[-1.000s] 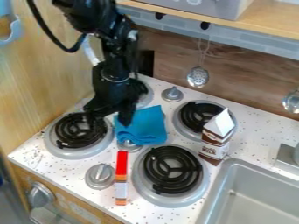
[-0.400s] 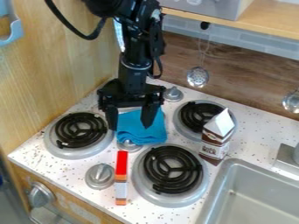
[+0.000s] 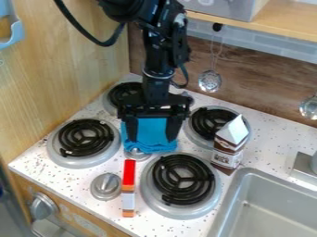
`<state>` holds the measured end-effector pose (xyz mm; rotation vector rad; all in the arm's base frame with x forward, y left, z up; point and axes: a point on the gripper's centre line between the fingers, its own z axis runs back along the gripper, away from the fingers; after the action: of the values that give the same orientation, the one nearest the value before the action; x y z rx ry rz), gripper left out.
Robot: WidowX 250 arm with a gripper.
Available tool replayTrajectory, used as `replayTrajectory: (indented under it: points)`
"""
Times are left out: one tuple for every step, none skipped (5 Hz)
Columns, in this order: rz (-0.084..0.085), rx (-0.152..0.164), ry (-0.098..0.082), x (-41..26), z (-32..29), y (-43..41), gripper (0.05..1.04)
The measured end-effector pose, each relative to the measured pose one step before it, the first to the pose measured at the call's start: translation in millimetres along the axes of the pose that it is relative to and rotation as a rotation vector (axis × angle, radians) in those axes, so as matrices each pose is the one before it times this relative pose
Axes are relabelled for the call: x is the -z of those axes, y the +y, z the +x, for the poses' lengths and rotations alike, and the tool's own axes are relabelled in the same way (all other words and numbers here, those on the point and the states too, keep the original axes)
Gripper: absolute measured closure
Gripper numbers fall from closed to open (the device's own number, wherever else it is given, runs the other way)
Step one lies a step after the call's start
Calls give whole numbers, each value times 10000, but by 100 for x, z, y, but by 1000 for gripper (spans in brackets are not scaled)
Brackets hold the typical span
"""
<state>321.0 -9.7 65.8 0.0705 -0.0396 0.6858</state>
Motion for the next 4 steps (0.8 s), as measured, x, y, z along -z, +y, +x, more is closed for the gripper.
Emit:
replayTrajectory:
  points:
    - [168, 213, 113, 1332, -1187, 417, 83]
    - [182, 460, 33, 1391, -1114, 556, 83]
    - [155, 316, 1, 348, -961, 627, 83]
    - [144, 346, 138, 335, -578, 548, 83]
